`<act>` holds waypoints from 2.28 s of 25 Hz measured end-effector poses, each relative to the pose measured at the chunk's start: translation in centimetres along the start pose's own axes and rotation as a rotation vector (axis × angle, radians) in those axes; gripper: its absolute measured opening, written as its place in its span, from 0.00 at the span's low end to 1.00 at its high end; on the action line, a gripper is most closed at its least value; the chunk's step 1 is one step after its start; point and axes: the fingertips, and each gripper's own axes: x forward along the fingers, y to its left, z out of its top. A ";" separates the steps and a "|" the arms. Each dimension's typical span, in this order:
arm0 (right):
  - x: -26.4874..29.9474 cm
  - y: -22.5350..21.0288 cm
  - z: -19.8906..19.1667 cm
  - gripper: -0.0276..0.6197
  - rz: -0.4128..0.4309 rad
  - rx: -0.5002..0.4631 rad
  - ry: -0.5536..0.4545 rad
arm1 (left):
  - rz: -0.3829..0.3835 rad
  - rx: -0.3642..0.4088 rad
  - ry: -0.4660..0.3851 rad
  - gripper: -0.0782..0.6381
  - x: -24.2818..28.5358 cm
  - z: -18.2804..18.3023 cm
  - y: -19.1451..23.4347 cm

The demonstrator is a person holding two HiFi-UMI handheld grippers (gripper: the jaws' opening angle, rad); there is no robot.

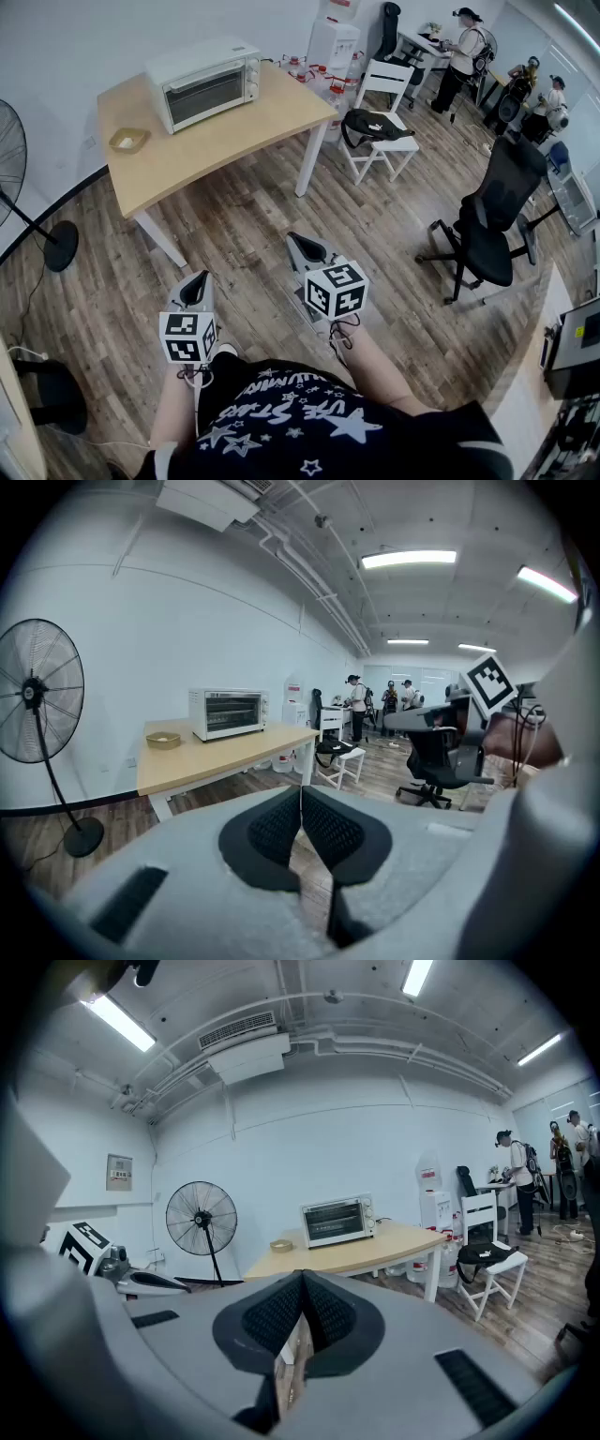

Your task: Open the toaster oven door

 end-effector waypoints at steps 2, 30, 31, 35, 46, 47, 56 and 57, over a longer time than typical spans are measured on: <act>-0.4 -0.3 -0.2 0.05 0.004 -0.002 0.001 | -0.001 0.009 0.004 0.14 0.0 -0.2 -0.6; 8.1 -4.6 -2.0 0.53 0.042 0.157 0.045 | 0.080 -0.057 0.047 0.14 3.8 -1.4 4.8; 9.4 -4.7 -1.7 0.53 0.040 0.164 0.043 | 0.079 -0.058 0.046 0.14 4.7 -1.0 5.9; 15.1 -5.4 -0.4 0.54 0.027 0.168 0.055 | 0.065 -0.056 0.048 0.14 8.7 0.7 10.7; 29.4 -8.6 6.5 0.54 -0.054 0.177 0.067 | 0.006 -0.036 0.030 0.14 19.4 8.4 22.9; 30.4 -8.7 7.0 0.54 -0.060 0.178 0.067 | 0.003 -0.040 0.028 0.14 20.0 8.9 23.9; 34.8 -10.6 8.2 0.54 -0.119 0.188 0.098 | -0.017 -0.032 0.035 0.14 25.2 11.4 29.3; 35.0 -11.0 8.2 0.54 -0.125 0.187 0.103 | -0.014 -0.034 0.030 0.14 25.6 11.8 29.7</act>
